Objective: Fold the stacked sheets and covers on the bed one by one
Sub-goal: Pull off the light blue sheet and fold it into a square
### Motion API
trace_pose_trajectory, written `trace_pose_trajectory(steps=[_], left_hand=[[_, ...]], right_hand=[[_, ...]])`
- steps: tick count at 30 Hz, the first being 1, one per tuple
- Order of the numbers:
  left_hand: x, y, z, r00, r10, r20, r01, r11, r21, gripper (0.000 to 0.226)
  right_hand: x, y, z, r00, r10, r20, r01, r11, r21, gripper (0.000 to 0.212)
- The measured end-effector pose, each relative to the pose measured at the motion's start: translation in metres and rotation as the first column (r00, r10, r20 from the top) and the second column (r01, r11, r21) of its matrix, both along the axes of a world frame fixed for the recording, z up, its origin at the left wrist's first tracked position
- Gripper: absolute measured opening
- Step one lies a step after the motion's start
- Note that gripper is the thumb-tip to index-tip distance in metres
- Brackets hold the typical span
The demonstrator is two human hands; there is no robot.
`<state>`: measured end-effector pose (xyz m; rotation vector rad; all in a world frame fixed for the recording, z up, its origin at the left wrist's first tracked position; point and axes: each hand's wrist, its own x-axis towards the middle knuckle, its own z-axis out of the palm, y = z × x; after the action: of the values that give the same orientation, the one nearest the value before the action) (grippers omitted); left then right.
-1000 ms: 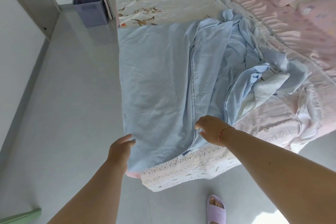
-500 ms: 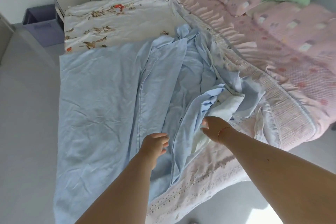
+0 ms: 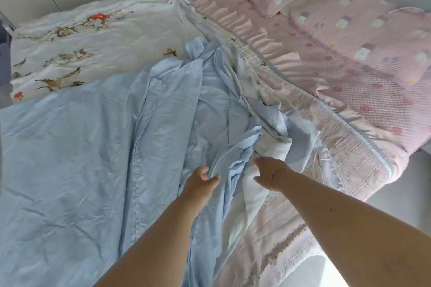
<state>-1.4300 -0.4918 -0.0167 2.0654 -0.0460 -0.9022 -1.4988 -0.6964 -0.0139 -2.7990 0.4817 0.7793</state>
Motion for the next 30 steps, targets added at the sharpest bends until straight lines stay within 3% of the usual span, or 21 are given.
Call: trace_pose_trajectory(steps=[3,6,10,12,13,15,16,18,20,22,25,26,27,28,30], left_hand=[[0.004,-0.027,-0.008,0.999,-0.023,0.037,0.024,1.0,-0.01,0.054],[0.012,-0.049,-0.021,0.995,-0.049,0.082,0.048,0.999,0.009,0.048],[0.025,-0.08,-0.029,0.983,-0.043,0.177,0.01,0.983,0.184,0.048],[0.029,-0.095,-0.033,0.972,-0.063,0.225,-0.014,0.945,0.327,0.066],[0.03,-0.103,-0.035,0.971,-0.08,0.226,-0.012,0.925,0.38,0.073],[0.033,-0.114,-0.04,0.985,-0.059,0.163,-0.015,0.907,0.42,0.083],[0.033,-0.118,-0.041,0.993,-0.02,0.115,-0.03,0.91,0.414,0.085],[0.032,-0.124,-0.044,0.997,-0.006,0.074,-0.026,0.904,0.427,0.077],[0.027,-0.128,-0.041,0.989,-0.096,0.11,0.039,0.901,0.432,0.046],[0.013,-0.134,-0.036,0.979,-0.136,0.155,0.072,0.93,0.361,0.02],[-0.015,-0.143,-0.026,0.982,-0.119,0.149,0.084,0.971,0.224,0.019],[-0.024,-0.147,-0.023,0.987,-0.1,0.129,0.077,0.982,0.172,0.021],[-0.032,-0.15,-0.021,0.99,-0.086,0.112,0.072,0.989,0.127,0.023],[-0.039,-0.154,-0.019,0.991,-0.089,0.104,0.079,0.992,0.098,0.024],[-0.051,-0.159,-0.017,0.988,-0.119,0.1,0.111,0.991,0.077,0.023]], right_hand=[[0.009,-0.016,-0.014,0.988,0.152,-0.037,-0.155,0.985,-0.081,0.058],[0.018,-0.033,-0.023,0.93,0.305,-0.205,-0.329,0.939,-0.097,0.07],[0.016,-0.067,-0.015,0.756,0.449,-0.476,-0.492,0.87,0.038,0.044],[0.012,-0.084,-0.01,0.759,0.468,-0.453,-0.492,0.867,0.071,0.031],[0.012,-0.093,-0.008,0.818,0.438,-0.373,-0.434,0.895,0.098,0.032],[0.016,-0.107,-0.009,0.935,0.309,-0.175,-0.274,0.942,0.195,0.045],[0.019,-0.112,-0.011,0.945,0.286,-0.157,-0.246,0.941,0.233,0.052],[0.022,-0.121,-0.015,0.876,0.351,-0.332,-0.276,0.927,0.253,0.054],[0.018,-0.127,-0.017,0.777,0.333,-0.534,-0.266,0.943,0.201,0.046],[0.014,-0.136,-0.009,0.725,0.259,-0.638,-0.22,0.965,0.142,0.041],[0.01,-0.151,0.004,0.631,0.228,-0.742,-0.211,0.97,0.119,0.032],[0.013,-0.157,0.006,0.662,0.14,-0.737,-0.072,0.99,0.123,0.033],[0.017,-0.163,0.007,0.722,-0.033,-0.691,0.187,0.971,0.148,0.04],[0.025,-0.169,0.004,0.759,-0.225,-0.611,0.438,0.871,0.224,0.045],[0.045,-0.175,-0.006,0.681,-0.548,-0.486,0.732,0.53,0.428,0.047]])
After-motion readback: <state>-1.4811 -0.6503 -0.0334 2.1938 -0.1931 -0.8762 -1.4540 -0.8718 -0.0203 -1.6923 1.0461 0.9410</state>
